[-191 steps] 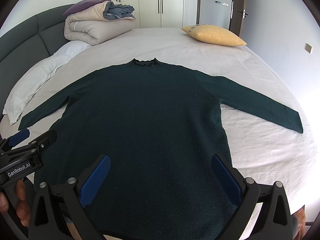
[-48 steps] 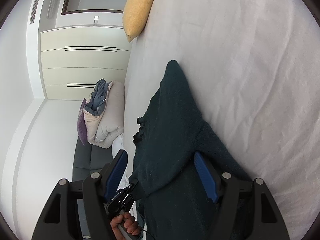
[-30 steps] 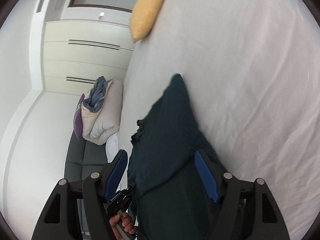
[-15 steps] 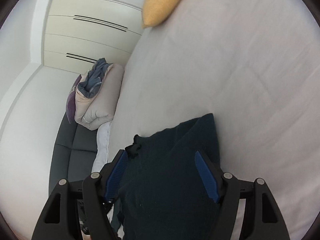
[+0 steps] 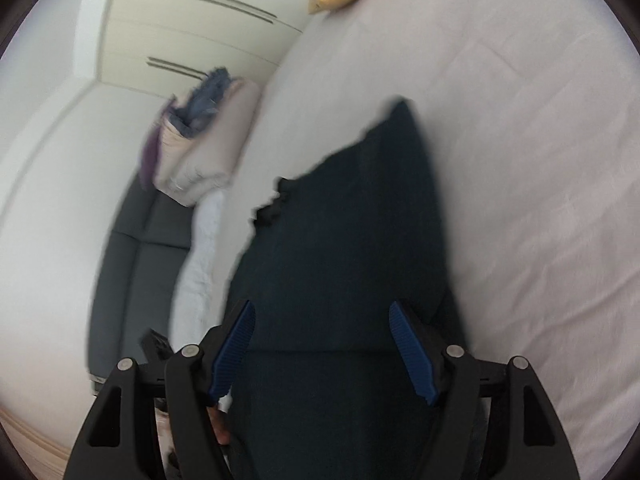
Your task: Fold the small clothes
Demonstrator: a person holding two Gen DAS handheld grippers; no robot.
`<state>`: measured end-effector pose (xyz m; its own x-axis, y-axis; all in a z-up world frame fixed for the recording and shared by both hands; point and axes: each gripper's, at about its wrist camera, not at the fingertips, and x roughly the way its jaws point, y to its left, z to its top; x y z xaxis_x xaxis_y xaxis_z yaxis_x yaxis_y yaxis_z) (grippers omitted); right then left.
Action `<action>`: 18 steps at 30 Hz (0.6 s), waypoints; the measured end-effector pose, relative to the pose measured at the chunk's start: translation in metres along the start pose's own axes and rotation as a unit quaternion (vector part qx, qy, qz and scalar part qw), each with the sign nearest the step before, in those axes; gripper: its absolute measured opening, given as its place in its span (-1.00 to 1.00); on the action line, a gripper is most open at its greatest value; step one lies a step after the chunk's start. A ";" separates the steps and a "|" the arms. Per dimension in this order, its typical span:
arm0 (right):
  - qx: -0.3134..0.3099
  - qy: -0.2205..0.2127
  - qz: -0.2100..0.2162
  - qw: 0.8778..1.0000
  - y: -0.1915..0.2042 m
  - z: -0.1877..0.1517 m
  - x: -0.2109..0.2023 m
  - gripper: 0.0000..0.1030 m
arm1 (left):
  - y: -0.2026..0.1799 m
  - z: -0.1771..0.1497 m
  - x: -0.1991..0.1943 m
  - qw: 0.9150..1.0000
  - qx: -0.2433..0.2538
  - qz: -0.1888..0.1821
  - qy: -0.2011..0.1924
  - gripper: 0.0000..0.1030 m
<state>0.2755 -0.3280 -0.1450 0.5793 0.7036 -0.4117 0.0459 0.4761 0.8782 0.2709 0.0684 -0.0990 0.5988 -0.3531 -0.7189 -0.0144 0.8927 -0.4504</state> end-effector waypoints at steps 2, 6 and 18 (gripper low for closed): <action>-0.002 -0.001 -0.012 1.000 -0.002 -0.006 0.001 0.70 | 0.028 -0.007 -0.026 0.999 -0.048 -0.008 -0.022 -0.62; -0.039 0.017 -0.073 0.996 0.008 -0.016 0.009 0.42 | 0.111 -0.028 -0.091 0.980 -0.172 -0.013 -0.098 0.67; -0.047 -0.002 0.027 0.999 0.061 -0.058 -0.017 0.45 | 0.304 -0.097 -0.193 0.851 -0.467 -0.069 -0.230 0.67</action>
<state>0.2212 -0.2798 -0.0989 0.5817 0.7279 -0.3630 -0.0617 0.4844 0.8727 0.0732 0.3804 -0.1488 0.8931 -0.0973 -0.4393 -0.4211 0.1631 -0.8922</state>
